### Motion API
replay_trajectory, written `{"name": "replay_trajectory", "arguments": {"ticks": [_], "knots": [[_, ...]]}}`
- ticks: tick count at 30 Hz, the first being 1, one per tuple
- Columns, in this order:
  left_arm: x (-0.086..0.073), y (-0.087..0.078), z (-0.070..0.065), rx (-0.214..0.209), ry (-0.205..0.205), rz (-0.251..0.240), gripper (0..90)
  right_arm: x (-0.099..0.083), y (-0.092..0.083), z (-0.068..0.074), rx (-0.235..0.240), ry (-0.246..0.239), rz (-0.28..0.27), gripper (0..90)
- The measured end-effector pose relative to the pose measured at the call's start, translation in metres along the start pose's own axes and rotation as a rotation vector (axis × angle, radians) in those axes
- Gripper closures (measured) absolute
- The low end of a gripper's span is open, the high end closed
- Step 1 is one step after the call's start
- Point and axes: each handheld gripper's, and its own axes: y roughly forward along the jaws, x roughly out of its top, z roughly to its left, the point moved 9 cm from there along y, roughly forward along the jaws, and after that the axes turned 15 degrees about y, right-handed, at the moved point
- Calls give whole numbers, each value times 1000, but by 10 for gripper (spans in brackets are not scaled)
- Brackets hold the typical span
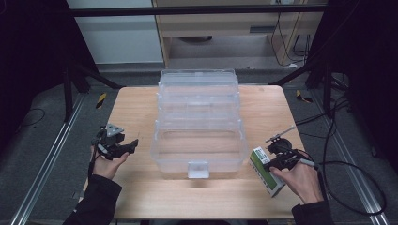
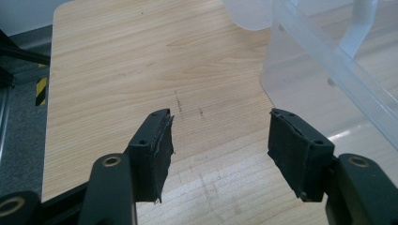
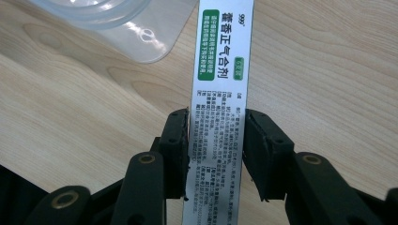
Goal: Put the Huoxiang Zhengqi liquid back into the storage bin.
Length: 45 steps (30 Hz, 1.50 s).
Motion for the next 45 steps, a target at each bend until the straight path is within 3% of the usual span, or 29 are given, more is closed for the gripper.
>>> {"name": "replay_trajectory", "arguments": {"ticks": [7, 22, 30, 35, 45], "knots": [[0, 1, -1, -2, 3, 3, 394, -4, 3, 0, -17, -18, 30, 597], [0, 1, -1, -3, 6, 7, 394, -3, 3, 0, -33, 10, 58, 633], [-1, 1, -1, -5, 6, 10, 394, -1, 4, -1, -52, -4, 97, 638], [-1, 1, -1, -5, 6, 11, 395, -1, 1, -1, -36, 6, 79, 641], [-1, 1, -1, -6, 7, 13, 395, 9, -20, -5, -27, 4, -38, 644]]}}
